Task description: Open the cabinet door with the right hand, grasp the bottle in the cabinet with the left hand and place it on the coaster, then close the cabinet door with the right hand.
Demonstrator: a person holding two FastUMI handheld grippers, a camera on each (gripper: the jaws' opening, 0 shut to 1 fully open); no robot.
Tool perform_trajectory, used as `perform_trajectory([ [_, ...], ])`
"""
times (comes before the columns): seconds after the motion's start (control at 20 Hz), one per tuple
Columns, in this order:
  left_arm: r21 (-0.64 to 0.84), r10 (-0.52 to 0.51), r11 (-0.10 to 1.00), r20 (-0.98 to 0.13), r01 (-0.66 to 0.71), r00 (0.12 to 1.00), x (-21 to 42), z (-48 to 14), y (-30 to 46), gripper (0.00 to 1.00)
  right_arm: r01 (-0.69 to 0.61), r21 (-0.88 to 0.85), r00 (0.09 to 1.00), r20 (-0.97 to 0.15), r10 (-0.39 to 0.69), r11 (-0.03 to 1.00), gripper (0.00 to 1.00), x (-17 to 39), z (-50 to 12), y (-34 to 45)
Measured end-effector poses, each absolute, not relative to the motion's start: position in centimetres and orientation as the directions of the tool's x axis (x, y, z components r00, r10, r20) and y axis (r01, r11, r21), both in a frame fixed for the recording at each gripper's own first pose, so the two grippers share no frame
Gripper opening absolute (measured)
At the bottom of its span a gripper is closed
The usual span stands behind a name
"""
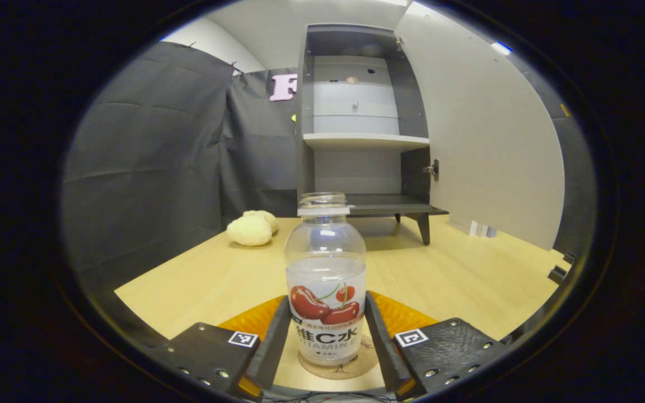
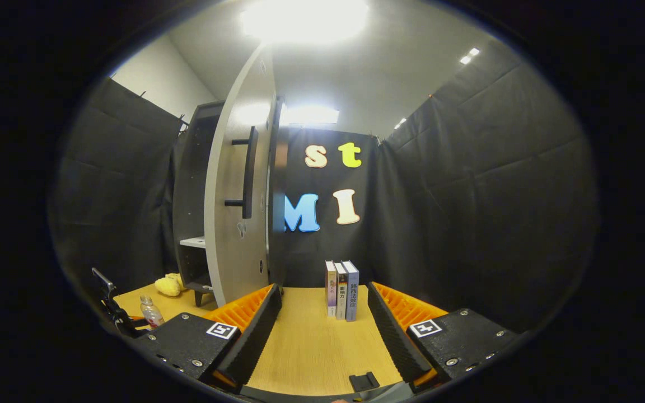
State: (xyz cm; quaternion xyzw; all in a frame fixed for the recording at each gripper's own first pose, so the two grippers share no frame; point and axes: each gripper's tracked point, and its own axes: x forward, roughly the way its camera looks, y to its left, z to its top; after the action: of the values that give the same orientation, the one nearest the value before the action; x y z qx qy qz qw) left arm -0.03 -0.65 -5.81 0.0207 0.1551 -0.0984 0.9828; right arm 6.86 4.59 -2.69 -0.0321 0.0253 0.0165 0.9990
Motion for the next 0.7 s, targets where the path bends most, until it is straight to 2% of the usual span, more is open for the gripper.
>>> perform_trajectory([
  [0.25, 0.036, -0.188, 0.977, -0.319, 0.210, 0.929, 0.1, -5.7, -0.7, 0.74, -0.049, -0.047, 0.998, -0.040, 0.047, 0.998, 0.95, 7.1, -2.5, 5.4],
  [0.35, 0.057, -0.184, 0.976, -0.317, 0.213, 0.930, 0.8, -5.2, -0.7, 0.87, -0.056, -0.039, 0.998, -0.039, 0.055, 0.998, 0.95, 7.1, -2.5, 5.8],
  [0.4, 0.061, -0.188, 0.974, -0.318, 0.218, 0.929, 1.1, -4.9, -0.9, 0.81, -0.058, -0.038, 0.998, -0.036, 0.057, 0.998, 0.95, 7.1, -2.4, 6.0],
  [0.7, 0.081, -0.197, 0.969, -0.312, 0.232, 0.930, 0.2, -3.7, -0.7, 0.82, -0.064, 0.010, 0.997, -0.029, 0.064, 0.998, 0.95, 7.0, -2.1, 6.2],
])
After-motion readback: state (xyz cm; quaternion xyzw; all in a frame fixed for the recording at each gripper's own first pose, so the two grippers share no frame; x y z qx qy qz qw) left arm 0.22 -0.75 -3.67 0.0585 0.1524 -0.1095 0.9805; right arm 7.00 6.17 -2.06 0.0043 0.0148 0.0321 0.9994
